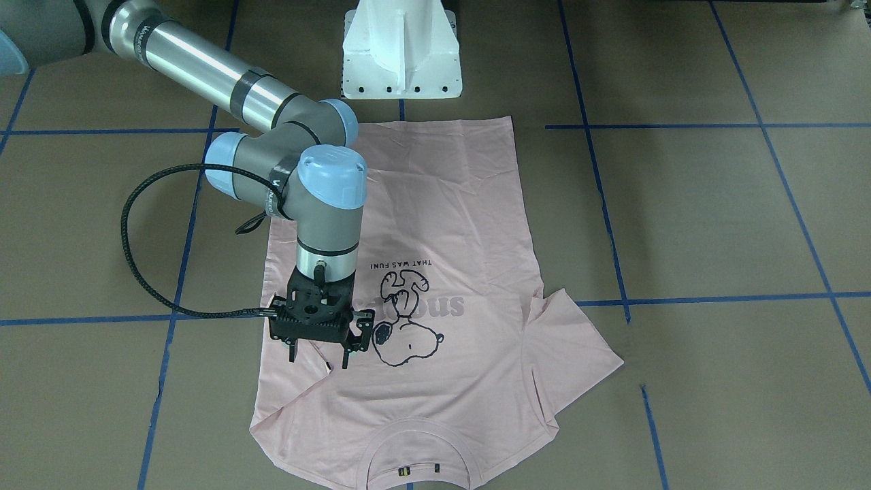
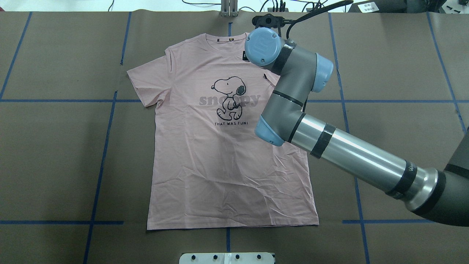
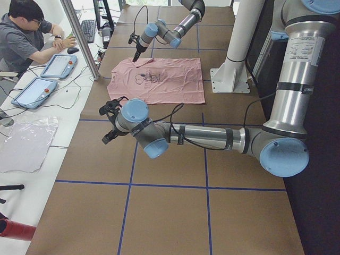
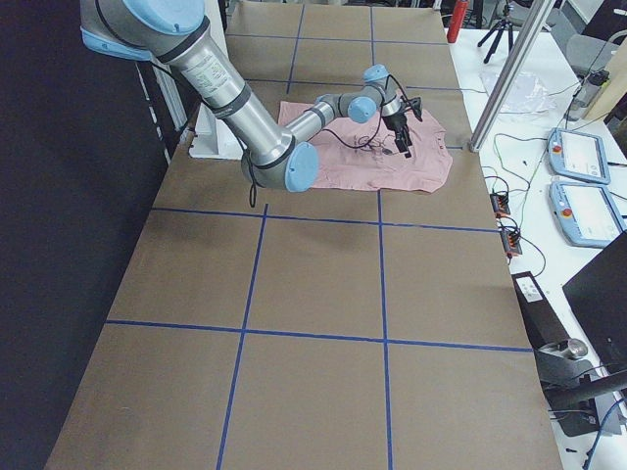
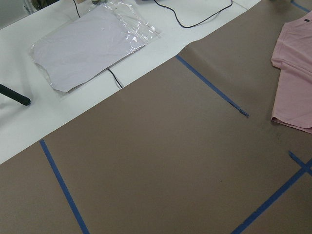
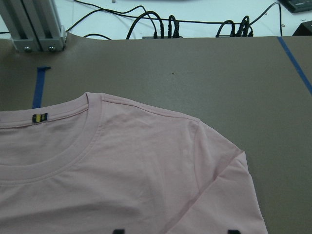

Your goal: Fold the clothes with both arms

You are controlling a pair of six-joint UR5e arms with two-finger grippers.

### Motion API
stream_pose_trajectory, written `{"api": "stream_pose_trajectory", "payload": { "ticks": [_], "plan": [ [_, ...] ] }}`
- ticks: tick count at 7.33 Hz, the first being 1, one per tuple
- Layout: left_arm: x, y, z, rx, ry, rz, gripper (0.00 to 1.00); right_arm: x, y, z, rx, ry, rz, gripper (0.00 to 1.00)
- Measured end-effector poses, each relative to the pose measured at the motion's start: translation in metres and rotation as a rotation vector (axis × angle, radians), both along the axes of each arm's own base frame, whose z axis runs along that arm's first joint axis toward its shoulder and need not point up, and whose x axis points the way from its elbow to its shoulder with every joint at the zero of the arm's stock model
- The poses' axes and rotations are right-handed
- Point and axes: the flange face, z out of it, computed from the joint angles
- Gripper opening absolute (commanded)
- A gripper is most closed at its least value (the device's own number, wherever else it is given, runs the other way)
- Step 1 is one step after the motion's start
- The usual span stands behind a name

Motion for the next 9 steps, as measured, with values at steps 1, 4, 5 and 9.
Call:
{"api": "stream_pose_trajectory", "payload": {
  "ticks": [1, 4, 5, 9],
  "plan": [
    [0.027, -0.005, -0.007, -0.026, 0.017, 0.013, 1.00, 0.040, -0.009, 0.003, 0.004, -0.026, -0.080, 1.00],
    [0.143, -0.032, -0.058, -0.190, 0.108, -0.107, 0.99, 0.212, -0.032, 0.062, 0.073, -0.059, -0.344, 1.00],
    [0.193, -0.040, -0.076, -0.240, 0.136, -0.139, 0.85, 0.258, -0.035, 0.089, 0.094, -0.062, -0.415, 1.00],
    [0.365, -0.053, -0.089, -0.451, 0.191, -0.286, 0.64, 0.321, -0.027, 0.136, 0.139, -0.045, -0.472, 1.00]
  ]
}}
